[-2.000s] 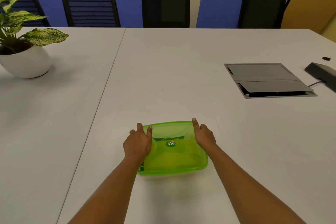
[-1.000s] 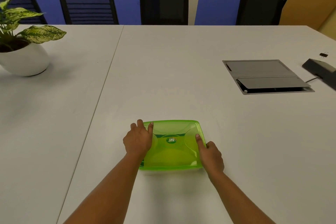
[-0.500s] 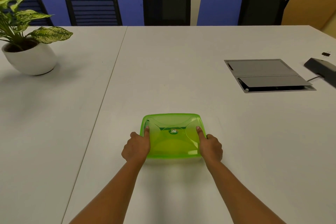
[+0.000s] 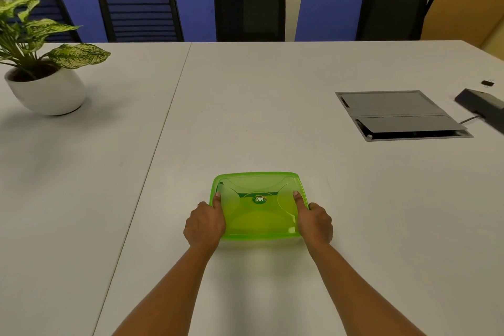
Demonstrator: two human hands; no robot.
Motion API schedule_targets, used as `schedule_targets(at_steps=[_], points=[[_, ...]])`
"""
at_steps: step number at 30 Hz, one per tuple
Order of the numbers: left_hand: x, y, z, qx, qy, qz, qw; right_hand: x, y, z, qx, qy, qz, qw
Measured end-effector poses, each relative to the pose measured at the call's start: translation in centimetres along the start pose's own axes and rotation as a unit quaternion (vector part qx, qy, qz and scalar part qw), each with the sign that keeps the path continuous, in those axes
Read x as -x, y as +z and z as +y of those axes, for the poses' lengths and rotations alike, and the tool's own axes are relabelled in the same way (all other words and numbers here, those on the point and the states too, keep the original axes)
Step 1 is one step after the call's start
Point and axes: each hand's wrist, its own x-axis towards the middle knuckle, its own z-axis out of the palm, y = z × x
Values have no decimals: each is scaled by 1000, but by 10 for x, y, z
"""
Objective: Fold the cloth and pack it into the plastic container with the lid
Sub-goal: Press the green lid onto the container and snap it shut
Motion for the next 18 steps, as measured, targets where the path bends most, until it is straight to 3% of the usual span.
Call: schedule_targets(at_steps=[5, 11, 18], points=[[2, 0, -2, 94, -10, 22, 995, 1, -1, -1, -8, 0, 4, 1000], [7, -2, -5, 259, 29, 74, 963, 6, 4, -4, -21, 43, 32, 998], [7, -2, 0, 438, -84, 52, 894, 15, 3, -6, -9, 47, 35, 998]])
